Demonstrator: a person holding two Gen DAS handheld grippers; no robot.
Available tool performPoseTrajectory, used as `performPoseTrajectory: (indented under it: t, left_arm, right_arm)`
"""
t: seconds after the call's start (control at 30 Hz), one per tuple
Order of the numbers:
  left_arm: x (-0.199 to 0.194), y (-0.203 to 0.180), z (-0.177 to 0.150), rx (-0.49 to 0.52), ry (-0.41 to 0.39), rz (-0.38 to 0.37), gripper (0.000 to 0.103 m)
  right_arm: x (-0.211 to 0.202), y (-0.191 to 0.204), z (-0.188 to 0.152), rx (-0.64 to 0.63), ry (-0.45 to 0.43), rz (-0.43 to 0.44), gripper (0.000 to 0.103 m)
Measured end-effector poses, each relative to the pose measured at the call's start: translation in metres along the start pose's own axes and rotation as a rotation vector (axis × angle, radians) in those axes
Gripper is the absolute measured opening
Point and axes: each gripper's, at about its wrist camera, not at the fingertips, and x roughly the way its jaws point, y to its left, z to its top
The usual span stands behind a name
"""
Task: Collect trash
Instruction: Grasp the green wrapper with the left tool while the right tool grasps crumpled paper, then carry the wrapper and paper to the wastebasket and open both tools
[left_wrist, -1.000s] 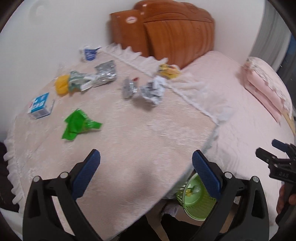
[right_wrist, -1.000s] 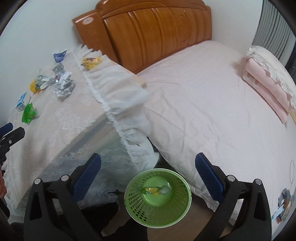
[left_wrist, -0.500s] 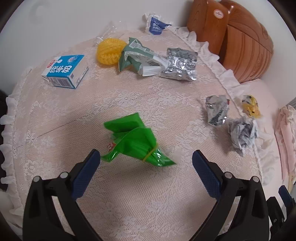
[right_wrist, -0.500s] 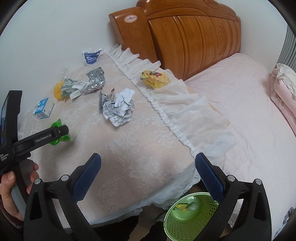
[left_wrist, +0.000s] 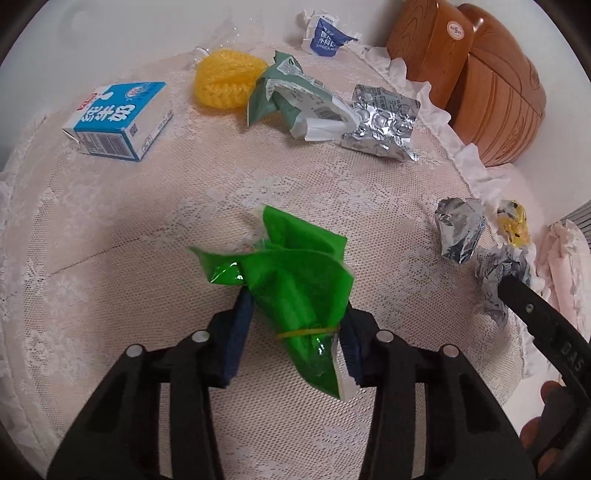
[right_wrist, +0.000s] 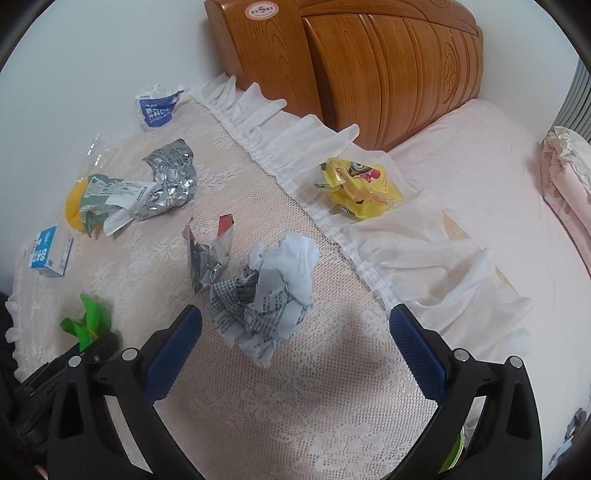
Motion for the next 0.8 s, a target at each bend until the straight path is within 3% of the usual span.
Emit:
performPoseTrajectory:
  t: [0.03, 0.07, 0.13, 0.2, 0.37, 0.57, 0.67, 0.8]
  left_arm:
    - [-0.004, 0.002, 0.0, 0.013, -0.016, -0.003, 0.043]
    - [-0.008, 0.004, 0.0, 0.026, -0.033, -0.007, 0.043]
    - [-0.017, 0.008, 0.0, 0.047, -0.066, -0.017, 0.043]
    - [-0.026, 0.013, 0.001, 0.057, -0.091, -0.034, 0.042]
    - [-0.052, 0.02, -0.006, 0.091, -0.14, -0.065, 0.041]
    - [-0.083, 0.003, -0.036, 0.189, -0.16, -0.103, 0.041]
    - [-0.091, -0.013, -0.056, 0.235, -0.138, -0.144, 0.041]
    - [-0.098, -0.05, -0.086, 0.361, -0.113, -0.197, 0.041]
  right_arm:
    - [0.004, 0.002, 0.002, -0.003, 0.003, 0.0, 0.099]
    - [0.007, 0.005, 0.002, -0.011, 0.007, 0.0, 0.09]
    - [0.014, 0.01, 0.003, -0.029, 0.037, 0.002, 0.071]
    - [0.021, 0.011, 0.001, -0.019, 0.071, 0.04, 0.044]
    - [0.009, 0.005, -0.01, -0.002, 0.055, 0.101, 0.043]
    - [-0.041, -0.024, -0.042, 0.014, 0.0, 0.171, 0.042]
    - [-0.07, -0.048, -0.07, 0.025, -0.027, 0.153, 0.043]
    - [-0.096, -0.087, -0.119, 0.039, -0.043, 0.061, 0.043]
